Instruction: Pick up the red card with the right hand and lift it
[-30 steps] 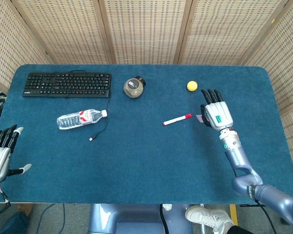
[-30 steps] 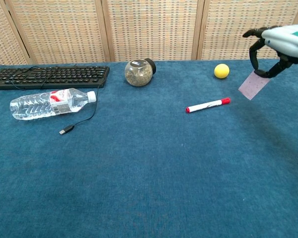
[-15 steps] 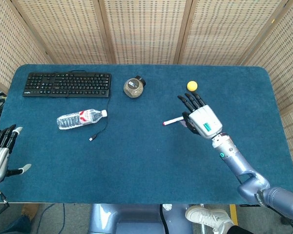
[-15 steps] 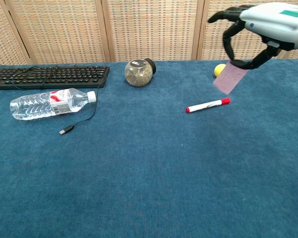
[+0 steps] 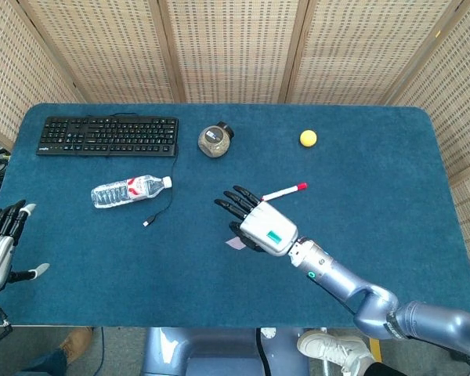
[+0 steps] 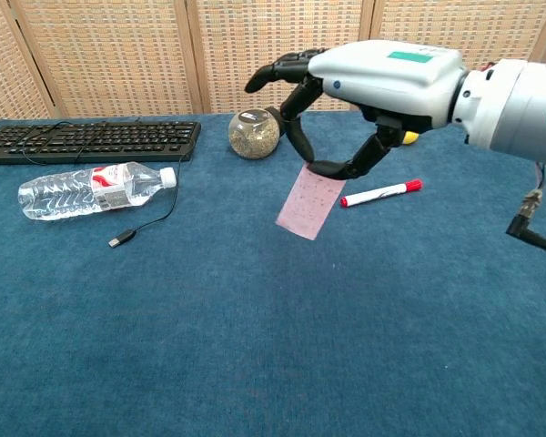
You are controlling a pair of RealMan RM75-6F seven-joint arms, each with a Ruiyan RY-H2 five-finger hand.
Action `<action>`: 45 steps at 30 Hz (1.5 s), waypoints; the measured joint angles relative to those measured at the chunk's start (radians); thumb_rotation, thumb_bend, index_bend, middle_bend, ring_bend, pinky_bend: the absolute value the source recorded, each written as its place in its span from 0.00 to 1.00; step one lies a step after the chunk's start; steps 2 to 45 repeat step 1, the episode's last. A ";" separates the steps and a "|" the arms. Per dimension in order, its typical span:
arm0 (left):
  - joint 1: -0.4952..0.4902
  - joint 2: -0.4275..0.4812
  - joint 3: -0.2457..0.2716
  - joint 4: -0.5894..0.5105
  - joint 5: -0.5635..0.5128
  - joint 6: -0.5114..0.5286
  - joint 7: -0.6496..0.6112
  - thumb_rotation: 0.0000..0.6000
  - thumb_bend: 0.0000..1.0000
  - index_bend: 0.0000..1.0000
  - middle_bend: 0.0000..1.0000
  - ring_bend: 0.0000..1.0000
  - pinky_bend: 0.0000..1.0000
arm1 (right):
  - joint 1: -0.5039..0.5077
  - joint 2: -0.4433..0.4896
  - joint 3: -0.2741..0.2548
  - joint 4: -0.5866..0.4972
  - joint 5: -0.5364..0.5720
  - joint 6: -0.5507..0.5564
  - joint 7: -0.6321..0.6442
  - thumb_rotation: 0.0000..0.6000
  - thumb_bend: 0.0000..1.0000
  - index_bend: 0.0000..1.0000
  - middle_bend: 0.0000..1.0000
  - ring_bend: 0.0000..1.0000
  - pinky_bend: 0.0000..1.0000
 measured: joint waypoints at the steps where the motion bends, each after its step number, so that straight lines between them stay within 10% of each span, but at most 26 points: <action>1: 0.000 0.000 0.000 0.000 -0.001 -0.001 0.000 1.00 0.00 0.00 0.00 0.00 0.00 | 0.002 -0.003 0.002 -0.007 0.008 -0.004 0.000 1.00 0.52 0.71 0.07 0.00 0.00; 45: 0.000 0.000 0.000 0.000 -0.001 -0.001 0.000 1.00 0.00 0.00 0.00 0.00 0.00 | 0.002 -0.003 0.002 -0.007 0.008 -0.004 0.000 1.00 0.52 0.71 0.07 0.00 0.00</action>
